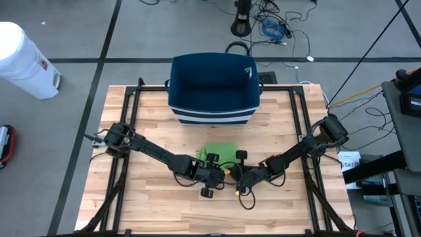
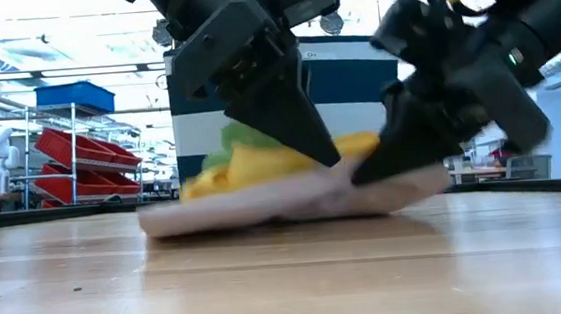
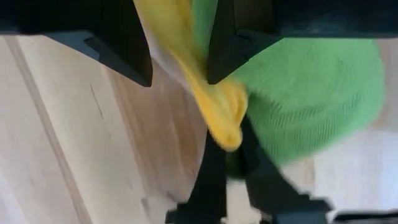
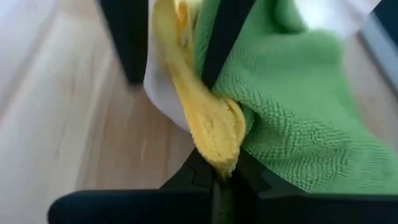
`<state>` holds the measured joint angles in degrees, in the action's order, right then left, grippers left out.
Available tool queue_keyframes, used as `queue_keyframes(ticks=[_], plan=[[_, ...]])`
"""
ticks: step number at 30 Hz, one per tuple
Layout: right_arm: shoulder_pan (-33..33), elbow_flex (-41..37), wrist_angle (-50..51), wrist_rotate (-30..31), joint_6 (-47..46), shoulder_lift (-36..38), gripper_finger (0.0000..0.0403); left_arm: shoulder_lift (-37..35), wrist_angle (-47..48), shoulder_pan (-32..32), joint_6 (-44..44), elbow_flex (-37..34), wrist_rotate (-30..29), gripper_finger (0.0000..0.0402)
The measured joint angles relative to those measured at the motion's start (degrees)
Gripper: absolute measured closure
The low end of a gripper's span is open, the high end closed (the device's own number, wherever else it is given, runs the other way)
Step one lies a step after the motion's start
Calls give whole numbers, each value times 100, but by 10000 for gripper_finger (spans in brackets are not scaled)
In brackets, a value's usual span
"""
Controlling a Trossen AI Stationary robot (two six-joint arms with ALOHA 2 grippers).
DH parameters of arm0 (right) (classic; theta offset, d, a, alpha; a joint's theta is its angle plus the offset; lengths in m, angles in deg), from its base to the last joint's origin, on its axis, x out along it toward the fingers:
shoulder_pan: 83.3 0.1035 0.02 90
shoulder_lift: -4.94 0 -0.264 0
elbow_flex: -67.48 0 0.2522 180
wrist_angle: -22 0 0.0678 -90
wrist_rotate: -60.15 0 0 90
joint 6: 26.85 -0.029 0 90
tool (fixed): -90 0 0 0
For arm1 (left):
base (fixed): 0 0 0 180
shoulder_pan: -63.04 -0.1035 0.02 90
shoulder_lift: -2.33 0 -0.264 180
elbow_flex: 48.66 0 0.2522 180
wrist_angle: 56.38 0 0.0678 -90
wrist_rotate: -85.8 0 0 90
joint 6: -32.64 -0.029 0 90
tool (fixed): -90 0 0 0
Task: Fold towel
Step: Put the stacked towels into the blue bin
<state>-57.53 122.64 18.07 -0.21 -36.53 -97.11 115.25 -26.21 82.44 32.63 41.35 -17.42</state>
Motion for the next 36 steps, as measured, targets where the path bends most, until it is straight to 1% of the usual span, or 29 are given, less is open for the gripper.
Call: queue_keyframes(ticks=[4, 6, 9, 11, 15, 18, 21, 24, 27, 33, 36], plan=[[-80, 3, -264, 15, 1, 248, 392, 0, -116, 2, -55, 0, -241, 236], [-118, 1, -306, 53, 33, 362, 392, -2, -112, -9, -57, 2, -515, 236], [-179, -1, -283, 180, -36, 512, 393, -7, -107, 28, -162, 2, -1396, 236], [-228, -1, -223, 178, -194, 565, 393, -7, -129, 50, -445, 2, -1790, 236], [-255, 10, -138, -10, -466, 572, 393, -2, -464, 108, -930, 0, -1984, 236], [-252, 29, -123, -59, -585, 580, 393, -2, -657, 156, -1137, 0, -2033, 236], [-288, 34, -156, -79, -635, 580, 393, 0, -787, 185, -1378, 0, -2247, 236], [-332, 34, -159, -194, -641, 582, 393, 80, -833, 173, -1411, 1, -2178, 232], [-359, 32, -122, -239, -644, 578, 392, 130, -823, 173, -1368, 0, -2083, 205], [-362, 34, -137, -290, -644, 582, 391, 166, -934, 174, -901, 2, -2067, 119], [-375, 34, -163, -285, -625, 584, 391, 166, -1065, 118, -670, 2, -2025, 86]])
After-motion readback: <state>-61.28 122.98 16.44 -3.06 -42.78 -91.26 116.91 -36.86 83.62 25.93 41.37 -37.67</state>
